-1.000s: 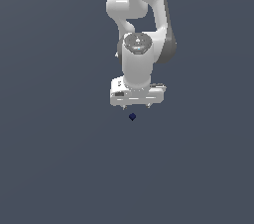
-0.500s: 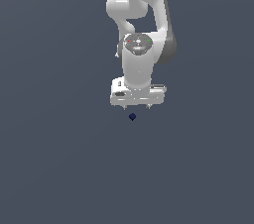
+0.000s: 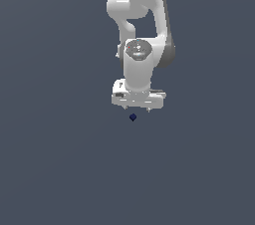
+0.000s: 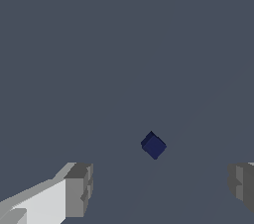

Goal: Pick up the object and move it to a goal position.

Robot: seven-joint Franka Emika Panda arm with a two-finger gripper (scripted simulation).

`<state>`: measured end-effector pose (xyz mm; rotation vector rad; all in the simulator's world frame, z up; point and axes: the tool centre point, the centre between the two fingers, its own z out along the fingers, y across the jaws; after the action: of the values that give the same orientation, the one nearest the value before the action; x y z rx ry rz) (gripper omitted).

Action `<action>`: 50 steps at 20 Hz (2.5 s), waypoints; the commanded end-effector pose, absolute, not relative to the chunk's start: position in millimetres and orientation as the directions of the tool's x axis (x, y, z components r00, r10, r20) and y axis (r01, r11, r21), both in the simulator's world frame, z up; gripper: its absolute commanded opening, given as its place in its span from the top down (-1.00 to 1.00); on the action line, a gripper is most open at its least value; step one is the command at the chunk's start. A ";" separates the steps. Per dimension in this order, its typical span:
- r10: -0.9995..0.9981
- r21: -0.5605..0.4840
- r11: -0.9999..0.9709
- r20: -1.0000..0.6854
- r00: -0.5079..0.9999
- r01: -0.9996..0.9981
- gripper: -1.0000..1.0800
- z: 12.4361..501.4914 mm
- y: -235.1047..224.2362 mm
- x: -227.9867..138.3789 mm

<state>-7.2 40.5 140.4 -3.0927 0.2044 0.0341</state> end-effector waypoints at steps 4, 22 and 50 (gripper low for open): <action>-0.267 -0.033 -0.963 -0.027 0.963 -0.268 -0.92 123.6 39.8 -12.6; -0.667 -0.004 -0.745 -0.009 0.745 -0.667 -0.92 73.4 32.4 -33.2; -0.740 0.000 -0.672 0.000 0.672 -0.740 -0.92 15.5 29.6 -39.1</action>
<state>-39.6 29.5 19.4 -2.8736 1.2711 0.0021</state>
